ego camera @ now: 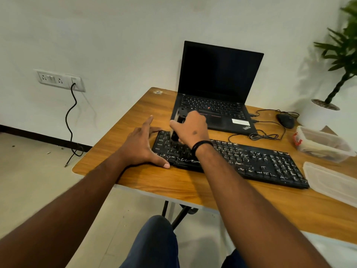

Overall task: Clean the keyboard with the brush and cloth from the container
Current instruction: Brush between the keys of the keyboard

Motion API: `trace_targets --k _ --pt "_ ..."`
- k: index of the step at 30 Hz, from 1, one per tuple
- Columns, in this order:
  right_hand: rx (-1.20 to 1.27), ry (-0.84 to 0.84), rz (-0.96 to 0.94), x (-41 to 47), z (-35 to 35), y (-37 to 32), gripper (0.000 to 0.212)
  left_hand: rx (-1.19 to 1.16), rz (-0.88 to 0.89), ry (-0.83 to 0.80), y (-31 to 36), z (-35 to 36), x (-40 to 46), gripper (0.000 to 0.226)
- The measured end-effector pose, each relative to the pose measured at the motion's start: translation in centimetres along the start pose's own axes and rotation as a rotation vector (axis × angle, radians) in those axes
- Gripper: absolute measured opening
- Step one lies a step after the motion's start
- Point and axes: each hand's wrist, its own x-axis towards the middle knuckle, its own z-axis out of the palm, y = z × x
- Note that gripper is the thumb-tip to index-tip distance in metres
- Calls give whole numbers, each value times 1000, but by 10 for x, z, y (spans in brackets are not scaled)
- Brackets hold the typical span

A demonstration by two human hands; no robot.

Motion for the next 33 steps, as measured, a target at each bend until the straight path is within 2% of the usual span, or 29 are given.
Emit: trace_targets --k 2,5,7,10,14,18,21,23,26,31,33 --pt "104 -20 5 -5 14 -8 30 6 -5 1 0 0 -1 170" --pt "126 -105 10 -5 15 -11 27 9 -10 -2 -1 0 1 170" --pt "131 -158 78 0 2 -7 24 11 -1 -6 -2 0 2 171" --pt "58 -93 113 8 -9 2 24 9 6 -2 -2 1 3 170" --pt "60 10 0 -1 9 -7 25 7 7 -1 -1 2 2 169" --pt "140 -131 -122 -17 24 -19 29 -6 -3 39 -7 4 5 165" --pt "100 -259 -100 -17 8 -21 27 -6 2 29 -4 4 3 163" --pt "8 -205 -102 -12 -3 -17 33 -7 5 15 -1 3 1 159" --pt "-70 -25 -109 -6 2 -6 36 13 16 8 1 3 0 161" --pt "47 -162 -208 -12 5 -7 35 -8 4 -16 2 0 -1 159" --pt "98 -148 -226 -11 -5 -6 33 -20 15 -49 1 -3 -1 162"
